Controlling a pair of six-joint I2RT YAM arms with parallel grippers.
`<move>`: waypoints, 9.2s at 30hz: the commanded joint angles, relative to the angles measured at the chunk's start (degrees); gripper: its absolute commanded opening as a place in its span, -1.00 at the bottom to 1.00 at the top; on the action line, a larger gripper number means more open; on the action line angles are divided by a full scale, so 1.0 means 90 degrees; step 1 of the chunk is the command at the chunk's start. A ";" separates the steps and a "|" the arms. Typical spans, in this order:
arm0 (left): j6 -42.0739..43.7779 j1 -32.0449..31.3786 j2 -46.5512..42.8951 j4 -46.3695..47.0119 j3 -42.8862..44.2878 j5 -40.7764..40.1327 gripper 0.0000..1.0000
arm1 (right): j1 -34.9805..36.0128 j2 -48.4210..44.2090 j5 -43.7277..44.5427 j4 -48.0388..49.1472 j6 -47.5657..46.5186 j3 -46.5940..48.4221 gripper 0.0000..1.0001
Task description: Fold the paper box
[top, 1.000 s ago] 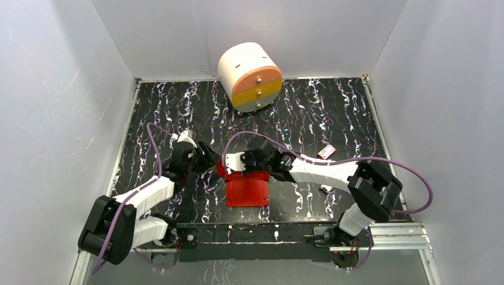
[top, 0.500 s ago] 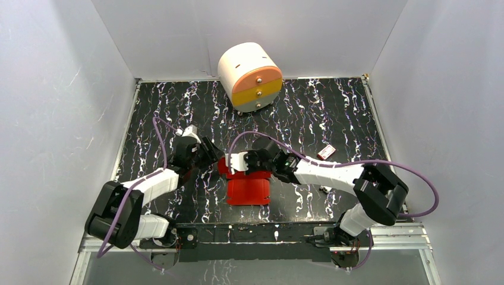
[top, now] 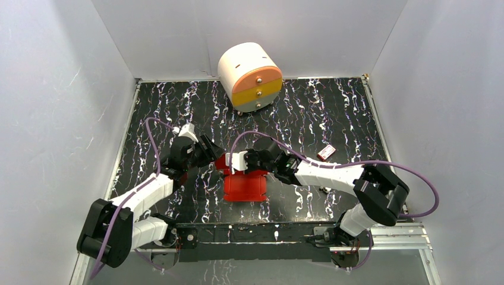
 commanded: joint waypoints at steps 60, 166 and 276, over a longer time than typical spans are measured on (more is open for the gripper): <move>-0.0014 -0.1604 0.0696 -0.0854 0.1152 -0.0557 -0.59 | 0.0015 0.0057 -0.0309 0.1093 0.0052 -0.0109 -0.98; 0.1903 -0.0428 0.0702 0.2116 -0.0814 0.1944 -0.40 | 0.1363 0.1507 0.2469 0.6007 -0.3598 -0.2360 -1.00; 0.1858 0.0204 0.0545 0.3498 -0.1675 0.1663 0.00 | 0.1499 0.1070 0.2343 0.5144 -0.3613 -0.2339 -1.00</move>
